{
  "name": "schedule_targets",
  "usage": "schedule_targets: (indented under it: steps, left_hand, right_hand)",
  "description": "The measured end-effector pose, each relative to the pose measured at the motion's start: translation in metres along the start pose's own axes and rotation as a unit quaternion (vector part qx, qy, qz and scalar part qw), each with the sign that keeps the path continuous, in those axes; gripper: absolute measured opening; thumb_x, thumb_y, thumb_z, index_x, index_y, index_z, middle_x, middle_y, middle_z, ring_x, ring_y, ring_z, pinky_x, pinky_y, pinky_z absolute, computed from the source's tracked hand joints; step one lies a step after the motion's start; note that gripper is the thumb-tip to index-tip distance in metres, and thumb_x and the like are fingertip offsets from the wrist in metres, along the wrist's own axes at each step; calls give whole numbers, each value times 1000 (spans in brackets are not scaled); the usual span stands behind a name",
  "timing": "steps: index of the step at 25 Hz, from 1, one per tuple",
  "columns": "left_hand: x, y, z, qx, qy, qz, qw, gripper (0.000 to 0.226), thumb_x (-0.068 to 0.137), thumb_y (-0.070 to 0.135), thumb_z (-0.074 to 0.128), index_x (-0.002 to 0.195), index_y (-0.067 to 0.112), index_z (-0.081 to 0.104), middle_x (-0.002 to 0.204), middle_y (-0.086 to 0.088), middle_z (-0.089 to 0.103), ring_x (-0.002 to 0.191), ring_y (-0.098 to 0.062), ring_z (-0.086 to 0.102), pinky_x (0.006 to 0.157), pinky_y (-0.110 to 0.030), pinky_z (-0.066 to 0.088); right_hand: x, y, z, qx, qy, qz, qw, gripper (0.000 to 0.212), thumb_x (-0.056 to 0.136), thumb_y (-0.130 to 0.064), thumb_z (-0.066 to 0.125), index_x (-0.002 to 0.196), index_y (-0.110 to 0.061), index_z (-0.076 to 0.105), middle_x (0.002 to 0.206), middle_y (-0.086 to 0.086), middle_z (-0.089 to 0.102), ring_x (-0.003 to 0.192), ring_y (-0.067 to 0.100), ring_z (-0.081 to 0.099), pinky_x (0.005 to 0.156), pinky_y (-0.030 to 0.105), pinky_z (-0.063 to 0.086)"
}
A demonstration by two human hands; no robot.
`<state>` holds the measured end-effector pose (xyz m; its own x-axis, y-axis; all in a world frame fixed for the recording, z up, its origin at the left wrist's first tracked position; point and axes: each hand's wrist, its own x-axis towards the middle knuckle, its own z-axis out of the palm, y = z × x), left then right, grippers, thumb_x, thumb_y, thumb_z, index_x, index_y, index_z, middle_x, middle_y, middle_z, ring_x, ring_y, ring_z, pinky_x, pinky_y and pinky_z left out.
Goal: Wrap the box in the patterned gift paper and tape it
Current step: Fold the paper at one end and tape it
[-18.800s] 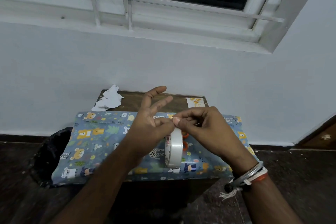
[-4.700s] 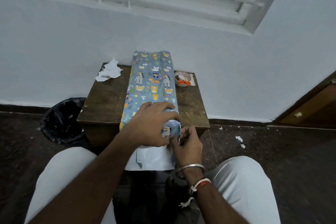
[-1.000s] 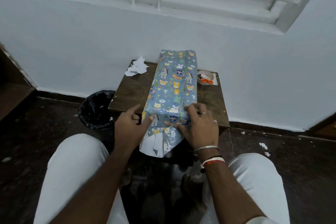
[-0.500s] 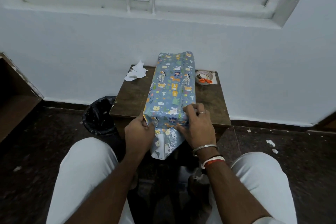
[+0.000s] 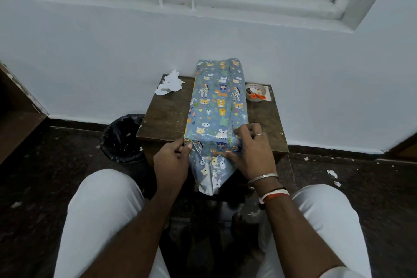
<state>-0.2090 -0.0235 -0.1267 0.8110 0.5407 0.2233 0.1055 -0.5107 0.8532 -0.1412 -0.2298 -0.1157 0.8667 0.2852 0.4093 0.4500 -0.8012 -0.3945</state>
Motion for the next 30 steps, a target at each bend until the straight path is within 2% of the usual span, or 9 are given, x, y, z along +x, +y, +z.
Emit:
schedule_targets:
  steps: [2,5,7,10,12,15,18,25,30]
  left_hand:
    - [2,-4,1,-14,19,-11,1000,17,88,25,79,103,19,81,77,4,67,74,-16,68,73,-28,53]
    - [4,-18,5,-64,-4,-37,997,26,84,32,83,107,21,80,93,7,75,84,-7,73,73,-10,49]
    - [3,-21,8,-106,-9,-62,992,32,82,35,85,112,24,78,105,6,76,92,-6,73,81,-19,57]
    - [-3,-16,12,-146,1,-92,985,32,84,28,83,114,18,75,108,4,75,94,-1,72,78,-12,56]
    - [-5,-11,16,-168,3,-112,979,34,86,29,82,117,20,72,108,6,74,94,-2,72,74,-16,58]
    - [-11,-11,20,-182,-9,-149,972,42,87,40,78,124,27,64,106,8,73,95,-8,71,76,-30,58]
    - [-16,-11,25,-197,-4,-171,965,56,87,46,76,135,29,53,103,5,71,99,-13,69,81,-34,56]
    - [-24,-1,40,-159,25,-124,979,72,99,41,63,155,19,24,81,0,65,77,-19,65,66,-32,48]
    - [-26,-3,50,-161,29,-139,977,67,101,45,55,154,23,19,100,-16,73,86,-30,71,54,-15,38]
  right_hand:
    - [1,-1,0,3,-1,6,1000,64,65,-29,93,116,-22,55,124,4,44,103,31,52,84,44,55]
    - [-3,-1,5,28,12,23,999,72,63,-27,94,121,-22,52,133,4,41,113,30,52,93,44,54]
    - [-14,-6,10,100,55,73,991,85,60,-25,97,132,-21,51,143,7,37,124,19,46,103,37,48]
    - [-34,-20,25,229,106,261,932,121,58,-27,101,156,-16,30,147,3,31,131,9,35,99,21,35]
    - [-45,-27,38,313,75,388,863,128,60,-29,100,157,-17,19,137,5,50,122,20,52,96,27,42]
    - [-61,-37,56,412,-2,477,776,85,71,-21,94,136,-14,40,98,8,69,79,19,68,65,32,56]
    - [-71,-54,69,478,-96,499,717,31,89,-16,80,110,1,64,81,15,71,51,20,64,42,26,50]
    - [-74,-61,72,468,-98,477,737,8,96,-7,69,96,0,65,59,6,66,42,16,59,44,26,47]
    - [-81,-64,62,488,-170,449,729,8,98,-3,65,90,-6,65,57,1,68,47,10,66,49,22,54]
